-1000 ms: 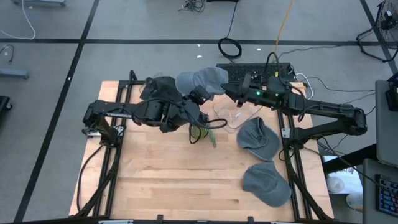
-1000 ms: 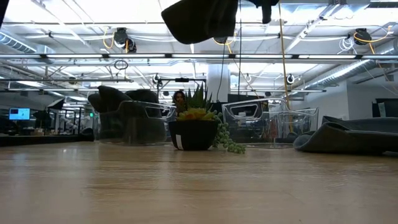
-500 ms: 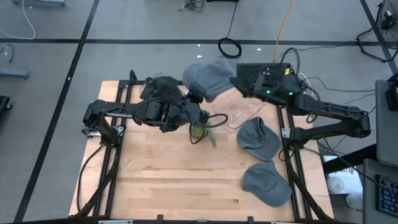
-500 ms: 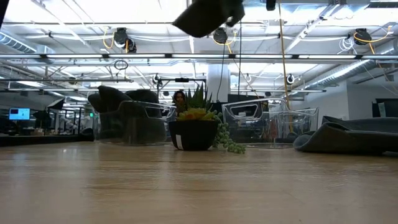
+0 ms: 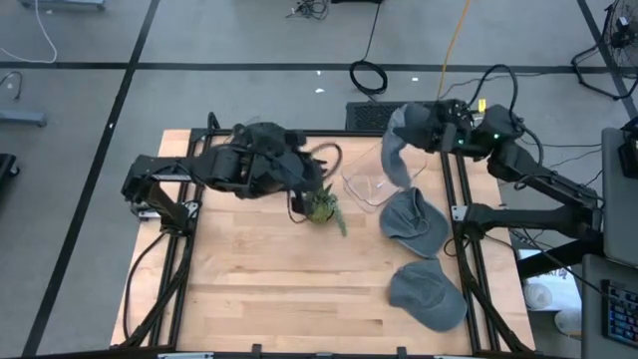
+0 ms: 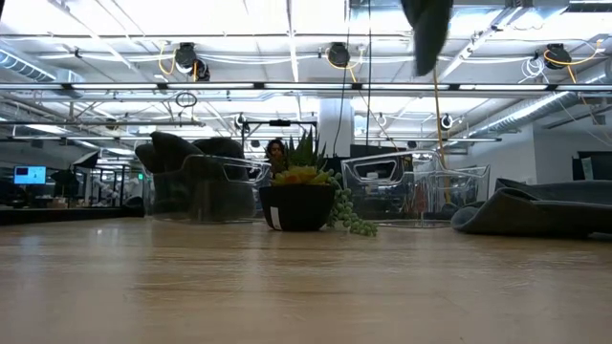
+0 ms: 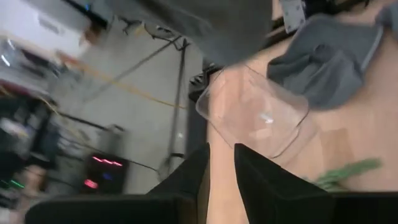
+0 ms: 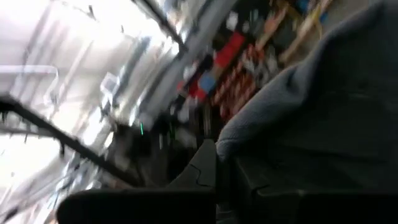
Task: Pick & Place hat
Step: Put the bottom left blue cap into the right transparent bin
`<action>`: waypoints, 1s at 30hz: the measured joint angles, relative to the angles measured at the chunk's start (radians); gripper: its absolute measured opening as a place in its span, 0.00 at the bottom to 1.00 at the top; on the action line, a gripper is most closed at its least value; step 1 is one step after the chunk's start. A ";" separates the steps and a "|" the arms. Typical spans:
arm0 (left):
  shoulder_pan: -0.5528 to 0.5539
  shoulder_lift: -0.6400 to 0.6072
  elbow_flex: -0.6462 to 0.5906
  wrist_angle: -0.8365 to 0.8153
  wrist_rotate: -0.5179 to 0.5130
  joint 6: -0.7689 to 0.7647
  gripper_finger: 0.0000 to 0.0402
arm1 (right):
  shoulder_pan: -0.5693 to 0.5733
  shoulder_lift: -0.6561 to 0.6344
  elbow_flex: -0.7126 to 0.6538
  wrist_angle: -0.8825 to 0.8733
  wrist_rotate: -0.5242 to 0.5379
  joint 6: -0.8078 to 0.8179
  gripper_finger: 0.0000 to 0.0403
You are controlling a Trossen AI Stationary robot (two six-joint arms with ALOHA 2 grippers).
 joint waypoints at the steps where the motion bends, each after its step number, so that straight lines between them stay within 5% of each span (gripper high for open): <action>1: 0.007 -0.012 0.000 -0.013 0.010 -0.049 0.21 | -0.020 -0.004 0.000 -0.027 -0.057 -0.001 0.00; 11: 0.083 -0.100 0.000 -0.195 0.129 -0.338 0.22 | -0.097 -0.011 0.000 -0.313 -0.367 -0.061 0.00; 21: 0.152 -0.179 0.003 -0.190 0.370 -0.454 0.22 | -0.066 -0.012 0.000 -0.342 -0.346 -0.288 0.00; 30: 0.166 -0.235 0.001 -0.197 0.397 -0.452 0.22 | -0.062 0.042 0.191 -0.611 -0.251 -0.705 0.00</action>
